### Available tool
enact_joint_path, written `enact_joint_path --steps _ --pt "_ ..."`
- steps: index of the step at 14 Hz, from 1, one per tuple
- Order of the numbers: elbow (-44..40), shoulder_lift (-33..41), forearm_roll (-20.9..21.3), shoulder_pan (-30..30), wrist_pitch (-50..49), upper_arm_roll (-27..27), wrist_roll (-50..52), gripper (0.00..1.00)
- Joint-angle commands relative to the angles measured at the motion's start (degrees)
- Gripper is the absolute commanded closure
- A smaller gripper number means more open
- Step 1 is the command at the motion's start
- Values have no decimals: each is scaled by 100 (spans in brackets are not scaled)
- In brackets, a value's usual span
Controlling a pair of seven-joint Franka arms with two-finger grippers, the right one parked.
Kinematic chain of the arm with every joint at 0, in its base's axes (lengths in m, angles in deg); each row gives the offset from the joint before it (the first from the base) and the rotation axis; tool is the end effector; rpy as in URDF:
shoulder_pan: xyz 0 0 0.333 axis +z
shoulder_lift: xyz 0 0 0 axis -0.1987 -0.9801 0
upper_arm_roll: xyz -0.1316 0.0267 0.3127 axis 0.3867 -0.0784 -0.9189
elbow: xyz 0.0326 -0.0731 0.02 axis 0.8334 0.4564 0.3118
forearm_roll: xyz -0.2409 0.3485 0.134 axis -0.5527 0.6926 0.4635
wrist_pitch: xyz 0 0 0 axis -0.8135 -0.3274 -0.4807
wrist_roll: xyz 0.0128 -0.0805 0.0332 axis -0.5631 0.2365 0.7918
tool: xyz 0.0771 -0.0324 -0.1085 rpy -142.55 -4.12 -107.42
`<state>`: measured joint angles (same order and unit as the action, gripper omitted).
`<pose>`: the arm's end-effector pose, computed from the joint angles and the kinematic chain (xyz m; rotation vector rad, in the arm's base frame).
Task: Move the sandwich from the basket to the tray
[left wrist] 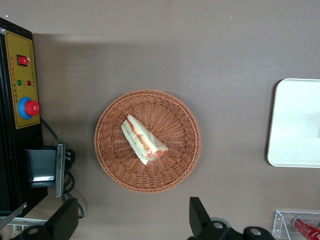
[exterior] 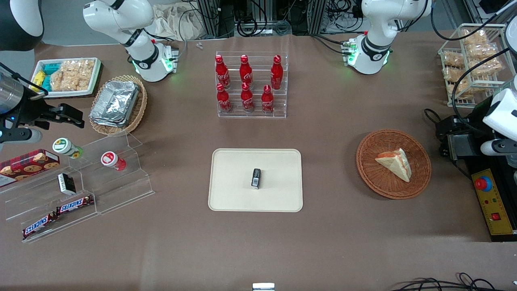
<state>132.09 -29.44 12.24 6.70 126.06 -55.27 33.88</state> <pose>0.6487 -0.0208 0.5928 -3.1365 -0.0230 -0.0329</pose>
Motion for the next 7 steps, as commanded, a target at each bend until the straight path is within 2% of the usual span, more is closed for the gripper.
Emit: enact_joint_path --steps 1,7 --pt "61 83 -17 37 -60 8 105 0" --pt "115 128 9 37 -78 8 124 0"
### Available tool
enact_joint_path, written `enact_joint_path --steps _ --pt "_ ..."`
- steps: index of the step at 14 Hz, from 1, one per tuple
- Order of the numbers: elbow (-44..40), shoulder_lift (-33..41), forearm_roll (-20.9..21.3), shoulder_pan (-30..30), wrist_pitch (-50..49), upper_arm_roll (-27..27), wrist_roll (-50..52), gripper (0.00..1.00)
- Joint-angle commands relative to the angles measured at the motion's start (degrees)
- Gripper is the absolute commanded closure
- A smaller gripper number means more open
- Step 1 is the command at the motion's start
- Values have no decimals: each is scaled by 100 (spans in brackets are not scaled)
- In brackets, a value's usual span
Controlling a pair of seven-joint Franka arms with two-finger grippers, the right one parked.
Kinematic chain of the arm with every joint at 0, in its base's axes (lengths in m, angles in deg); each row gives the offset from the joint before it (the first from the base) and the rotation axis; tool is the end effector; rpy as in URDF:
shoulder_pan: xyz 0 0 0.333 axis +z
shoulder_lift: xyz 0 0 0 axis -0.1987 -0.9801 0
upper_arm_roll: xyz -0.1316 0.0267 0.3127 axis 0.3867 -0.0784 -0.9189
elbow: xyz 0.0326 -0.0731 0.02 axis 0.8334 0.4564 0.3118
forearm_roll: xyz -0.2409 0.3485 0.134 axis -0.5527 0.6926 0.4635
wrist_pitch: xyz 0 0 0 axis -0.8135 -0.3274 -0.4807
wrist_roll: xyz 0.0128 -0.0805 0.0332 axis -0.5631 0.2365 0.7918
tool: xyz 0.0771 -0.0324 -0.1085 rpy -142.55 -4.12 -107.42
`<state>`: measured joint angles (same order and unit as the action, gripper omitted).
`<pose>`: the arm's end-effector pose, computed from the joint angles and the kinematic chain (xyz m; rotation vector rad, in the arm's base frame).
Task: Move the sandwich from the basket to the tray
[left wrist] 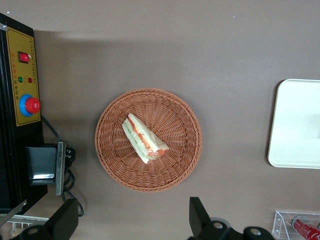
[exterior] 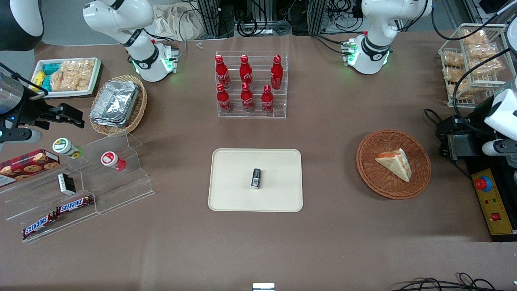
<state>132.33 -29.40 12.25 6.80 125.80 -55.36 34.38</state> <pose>0.6477 -0.0186 0.5907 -3.1359 -0.0419 -0.0203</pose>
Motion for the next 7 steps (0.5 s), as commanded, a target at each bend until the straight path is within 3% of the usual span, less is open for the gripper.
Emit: enact_joint_path --steps 1,7 --pt "83 132 -43 27 -52 8 230 0" --pt "11 106 -131 106 -571 8 1653 0"
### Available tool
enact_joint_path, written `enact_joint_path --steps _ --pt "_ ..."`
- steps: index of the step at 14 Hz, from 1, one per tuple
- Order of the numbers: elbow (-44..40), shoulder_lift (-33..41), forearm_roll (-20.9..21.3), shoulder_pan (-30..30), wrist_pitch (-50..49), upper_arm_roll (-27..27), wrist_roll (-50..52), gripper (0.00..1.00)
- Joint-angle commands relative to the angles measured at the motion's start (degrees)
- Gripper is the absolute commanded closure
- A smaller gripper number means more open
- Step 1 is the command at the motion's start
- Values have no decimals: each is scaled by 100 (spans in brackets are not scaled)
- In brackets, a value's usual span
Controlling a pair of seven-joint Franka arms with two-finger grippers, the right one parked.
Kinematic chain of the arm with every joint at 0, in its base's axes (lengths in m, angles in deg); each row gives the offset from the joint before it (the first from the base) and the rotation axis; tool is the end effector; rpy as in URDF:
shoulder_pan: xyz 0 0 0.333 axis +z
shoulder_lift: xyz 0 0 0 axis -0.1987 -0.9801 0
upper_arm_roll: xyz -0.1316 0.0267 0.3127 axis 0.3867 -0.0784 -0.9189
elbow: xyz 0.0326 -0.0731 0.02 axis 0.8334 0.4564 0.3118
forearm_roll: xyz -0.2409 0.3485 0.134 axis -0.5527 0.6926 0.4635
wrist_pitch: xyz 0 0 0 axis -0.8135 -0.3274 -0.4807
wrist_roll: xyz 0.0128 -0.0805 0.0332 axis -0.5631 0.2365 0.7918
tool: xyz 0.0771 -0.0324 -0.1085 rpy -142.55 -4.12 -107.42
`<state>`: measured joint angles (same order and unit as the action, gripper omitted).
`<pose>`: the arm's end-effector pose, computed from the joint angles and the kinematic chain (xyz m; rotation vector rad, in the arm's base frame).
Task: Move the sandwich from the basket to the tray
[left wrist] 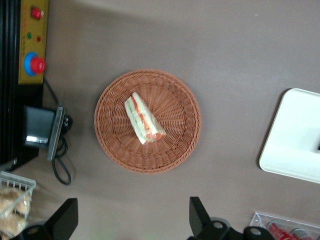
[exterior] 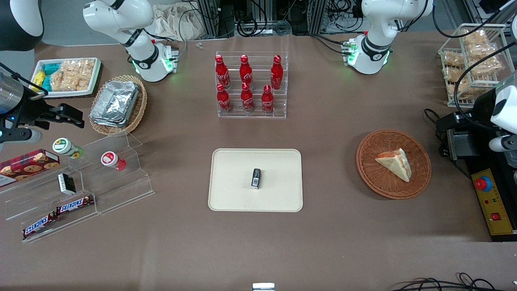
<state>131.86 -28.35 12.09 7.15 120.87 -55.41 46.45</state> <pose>0.6317 -0.0139 0.5993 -3.1086 -0.3821 0.0721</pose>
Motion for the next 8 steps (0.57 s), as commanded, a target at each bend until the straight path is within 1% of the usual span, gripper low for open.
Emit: enact_joint_path --steps 1,4,8 --pt "250 1 -185 70 -34 13 657 0" --pt "1014 45 -204 88 333 5 1220 0" --pt "2481 63 -133 79 1939 22 2098 0"
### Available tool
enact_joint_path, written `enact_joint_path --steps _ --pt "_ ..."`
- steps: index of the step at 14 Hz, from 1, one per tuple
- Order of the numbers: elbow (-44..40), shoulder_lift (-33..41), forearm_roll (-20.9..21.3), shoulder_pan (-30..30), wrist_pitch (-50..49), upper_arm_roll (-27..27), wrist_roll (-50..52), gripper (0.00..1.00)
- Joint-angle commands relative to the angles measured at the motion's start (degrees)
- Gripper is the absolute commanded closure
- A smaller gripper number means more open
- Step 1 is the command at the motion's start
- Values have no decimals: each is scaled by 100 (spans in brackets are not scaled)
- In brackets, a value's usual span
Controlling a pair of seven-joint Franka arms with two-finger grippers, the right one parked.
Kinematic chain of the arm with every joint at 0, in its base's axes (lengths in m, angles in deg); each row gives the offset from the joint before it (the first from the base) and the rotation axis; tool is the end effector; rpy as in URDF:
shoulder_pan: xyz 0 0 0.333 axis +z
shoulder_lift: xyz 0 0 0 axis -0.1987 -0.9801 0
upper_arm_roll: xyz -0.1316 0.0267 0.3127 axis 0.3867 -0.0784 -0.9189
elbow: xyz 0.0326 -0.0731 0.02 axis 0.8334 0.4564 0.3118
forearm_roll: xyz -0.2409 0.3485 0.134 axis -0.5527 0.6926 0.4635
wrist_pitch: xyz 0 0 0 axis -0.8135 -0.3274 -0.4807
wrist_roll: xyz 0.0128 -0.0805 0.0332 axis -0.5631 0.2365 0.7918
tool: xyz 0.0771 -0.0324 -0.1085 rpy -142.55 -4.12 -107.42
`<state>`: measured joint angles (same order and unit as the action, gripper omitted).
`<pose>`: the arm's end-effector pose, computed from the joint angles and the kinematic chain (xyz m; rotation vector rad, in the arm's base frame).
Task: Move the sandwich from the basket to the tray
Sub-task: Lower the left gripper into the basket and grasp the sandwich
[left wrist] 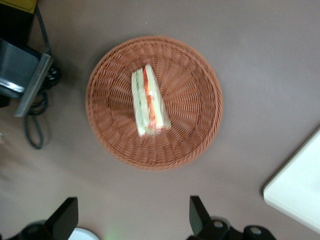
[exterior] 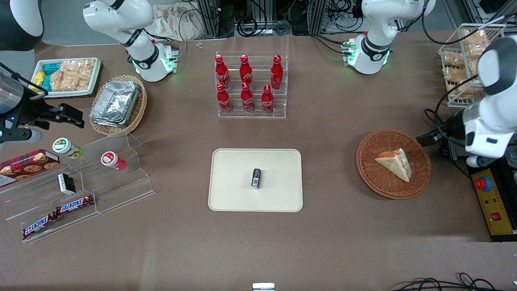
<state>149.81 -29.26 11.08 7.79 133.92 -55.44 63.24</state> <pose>0.6233 -0.0078 0.4444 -2.9865 -0.8508 0.2273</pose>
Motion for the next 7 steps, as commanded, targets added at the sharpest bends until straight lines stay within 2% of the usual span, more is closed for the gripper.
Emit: enact_joint_path --steps 1,5,7 --pt "959 93 -24 -2 1048 25 700 0" --pt "2119 -65 2 -11 2788 25 1159 0" --pt "2228 -363 2 7 3126 16 1335 0"
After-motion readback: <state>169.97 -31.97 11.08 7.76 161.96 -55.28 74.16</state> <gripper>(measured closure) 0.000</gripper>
